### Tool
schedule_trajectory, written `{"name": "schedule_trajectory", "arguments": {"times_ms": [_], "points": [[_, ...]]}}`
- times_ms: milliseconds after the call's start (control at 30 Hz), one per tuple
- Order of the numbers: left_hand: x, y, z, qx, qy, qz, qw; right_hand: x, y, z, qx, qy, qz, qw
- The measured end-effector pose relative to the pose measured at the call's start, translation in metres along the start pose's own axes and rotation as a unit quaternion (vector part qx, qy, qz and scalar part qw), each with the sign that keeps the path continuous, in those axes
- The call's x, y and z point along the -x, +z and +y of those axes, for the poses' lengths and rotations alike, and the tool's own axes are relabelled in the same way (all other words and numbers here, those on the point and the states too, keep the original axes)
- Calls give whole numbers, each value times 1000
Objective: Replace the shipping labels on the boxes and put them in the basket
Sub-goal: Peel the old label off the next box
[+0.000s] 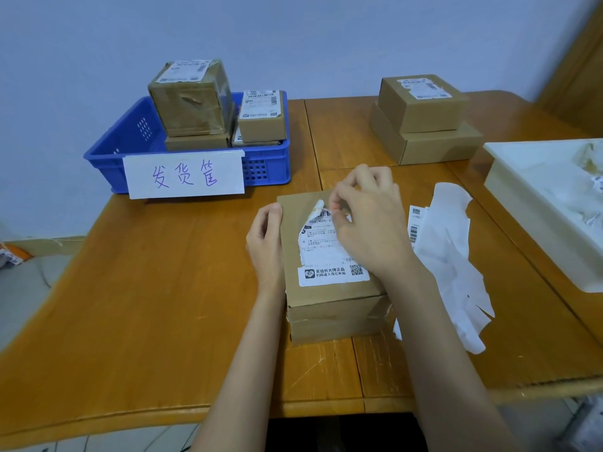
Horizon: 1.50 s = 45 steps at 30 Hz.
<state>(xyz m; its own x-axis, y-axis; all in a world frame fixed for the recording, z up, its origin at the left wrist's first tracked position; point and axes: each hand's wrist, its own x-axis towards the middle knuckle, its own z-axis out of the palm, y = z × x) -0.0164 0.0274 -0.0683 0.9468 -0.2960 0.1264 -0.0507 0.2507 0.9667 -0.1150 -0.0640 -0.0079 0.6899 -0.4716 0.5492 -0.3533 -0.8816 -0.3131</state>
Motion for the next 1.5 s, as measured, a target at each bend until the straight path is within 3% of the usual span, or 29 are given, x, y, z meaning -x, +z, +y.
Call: {"name": "schedule_trajectory", "arguments": {"times_ms": [200,367,667,1333,1500], "points": [[-1,-1,-1,-1,-2,-7,1000,2,-11,-5,-69,95,26,993],[0,-1,0,1,-7,-2,1000,5,-10,-1,-54,181,15,982],[1,0,2,0,-7,-2,1000,6,-7,1,-16,151,7,988],[0,1,2,-1,14,-24,1000,8,-9,0,-69,165,51,983],[-1,0,0,-2,9,-21,1000,6,-5,2,-93,187,8,978]]}}
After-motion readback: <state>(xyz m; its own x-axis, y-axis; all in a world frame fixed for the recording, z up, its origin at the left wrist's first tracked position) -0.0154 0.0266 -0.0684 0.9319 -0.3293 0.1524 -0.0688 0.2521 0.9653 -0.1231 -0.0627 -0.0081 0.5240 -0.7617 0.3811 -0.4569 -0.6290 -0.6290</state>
